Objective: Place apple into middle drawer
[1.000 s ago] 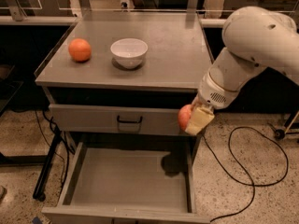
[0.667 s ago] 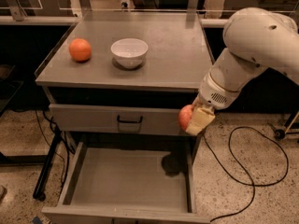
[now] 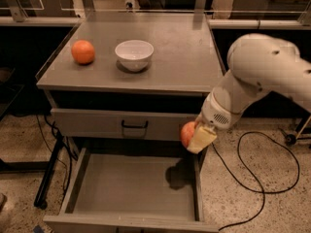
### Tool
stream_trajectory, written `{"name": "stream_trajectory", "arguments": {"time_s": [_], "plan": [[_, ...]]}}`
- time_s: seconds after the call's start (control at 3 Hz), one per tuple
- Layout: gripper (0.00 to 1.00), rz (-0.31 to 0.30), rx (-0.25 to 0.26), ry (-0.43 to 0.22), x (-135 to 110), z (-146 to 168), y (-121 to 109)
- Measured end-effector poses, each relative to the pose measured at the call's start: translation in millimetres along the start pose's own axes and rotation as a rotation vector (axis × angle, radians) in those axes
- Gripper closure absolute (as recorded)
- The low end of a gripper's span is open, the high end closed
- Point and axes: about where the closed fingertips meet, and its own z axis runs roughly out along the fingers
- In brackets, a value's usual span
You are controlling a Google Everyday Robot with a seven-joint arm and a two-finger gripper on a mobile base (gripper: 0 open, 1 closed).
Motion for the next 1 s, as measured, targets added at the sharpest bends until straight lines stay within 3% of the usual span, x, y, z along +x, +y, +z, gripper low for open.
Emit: {"name": "stream_trajectory", "arguments": {"time_s": [0.33, 0.67, 1.0], "plan": [[1.0, 0.147, 0.001, -0.008, 19.2, 66.3, 2.5], [1.0, 0.21, -0.062, -0.039, 21.7, 108.1, 8.8], [1.0, 0.212, -0.066, -0.041, 22.1, 111.5, 8.5]]}}
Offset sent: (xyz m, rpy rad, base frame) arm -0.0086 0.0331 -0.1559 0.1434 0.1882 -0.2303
